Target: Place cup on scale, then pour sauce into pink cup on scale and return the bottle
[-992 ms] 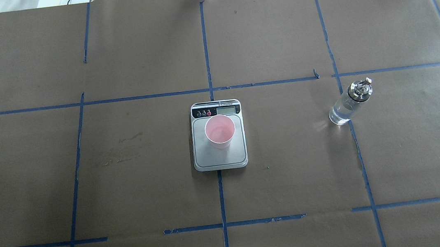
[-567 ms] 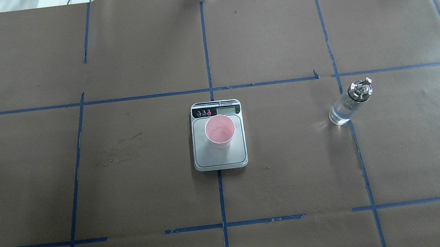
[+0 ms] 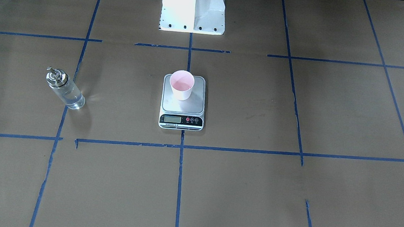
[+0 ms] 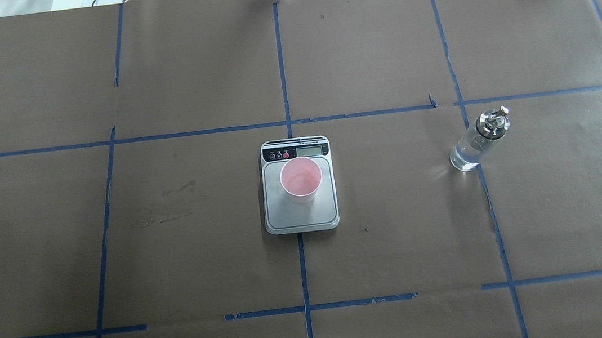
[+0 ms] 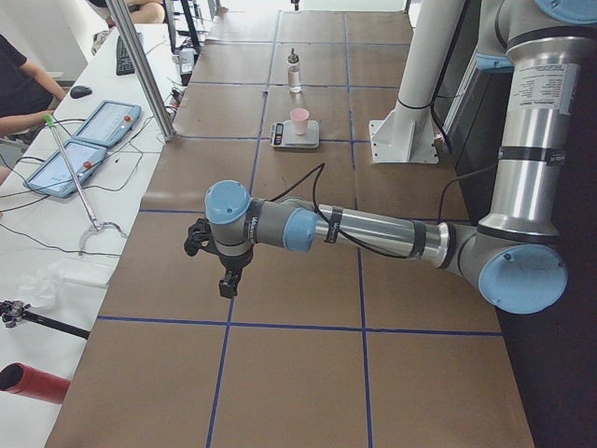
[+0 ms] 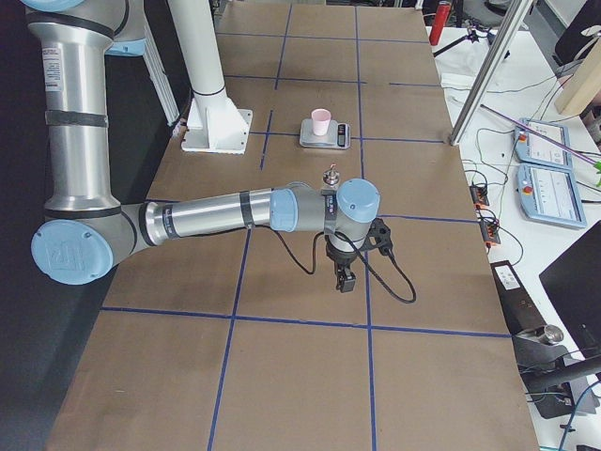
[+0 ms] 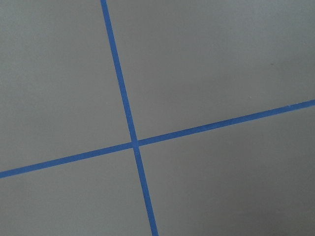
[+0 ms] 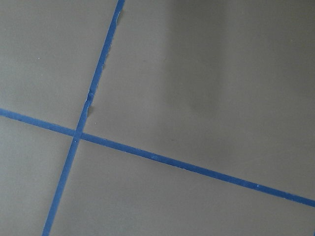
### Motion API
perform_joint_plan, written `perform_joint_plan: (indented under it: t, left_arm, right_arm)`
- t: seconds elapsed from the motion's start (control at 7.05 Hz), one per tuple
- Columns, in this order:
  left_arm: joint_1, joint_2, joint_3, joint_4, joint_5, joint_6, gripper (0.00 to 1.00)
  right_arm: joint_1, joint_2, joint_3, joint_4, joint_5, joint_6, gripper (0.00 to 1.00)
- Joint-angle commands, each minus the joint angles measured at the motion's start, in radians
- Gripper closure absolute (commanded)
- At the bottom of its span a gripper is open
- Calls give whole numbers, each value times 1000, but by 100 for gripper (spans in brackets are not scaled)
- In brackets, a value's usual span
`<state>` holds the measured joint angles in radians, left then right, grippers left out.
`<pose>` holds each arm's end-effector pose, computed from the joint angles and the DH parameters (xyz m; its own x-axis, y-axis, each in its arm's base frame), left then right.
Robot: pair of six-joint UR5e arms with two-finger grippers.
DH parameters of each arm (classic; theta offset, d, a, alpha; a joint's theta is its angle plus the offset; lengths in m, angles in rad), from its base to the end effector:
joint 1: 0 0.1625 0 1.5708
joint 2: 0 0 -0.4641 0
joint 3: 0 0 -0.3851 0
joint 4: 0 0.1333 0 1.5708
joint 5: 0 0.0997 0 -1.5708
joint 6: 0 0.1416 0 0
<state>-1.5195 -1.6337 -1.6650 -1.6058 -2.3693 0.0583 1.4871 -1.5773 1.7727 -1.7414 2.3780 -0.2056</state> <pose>-0.0048 -0.5272 0.6434 0.6857 0.2292 -0.6908 -0.0904 0.9686 0.2316 -0.0090 -0.4778 0.6472 0.6561 -0.2774 0.7019 0.2222 0.9598 0.1717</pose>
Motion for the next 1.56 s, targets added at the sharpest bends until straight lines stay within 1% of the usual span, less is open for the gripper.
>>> perform_joint_plan:
  t: [0.0, 0.57, 1.42]
  left_arm:
    - [-1, 0, -1, 0, -2, 0, 0]
    - [-1, -2, -21, -2, -4, 3, 0]
    - [-1, 2, -13, -2, -5, 0, 0]
  right_arm:
    - [-1, 3, -7, 0, 0, 0, 0]
    - [-5, 17, -12, 0, 6, 2, 0]
    - [-5, 17, -7, -1, 6, 0, 0]
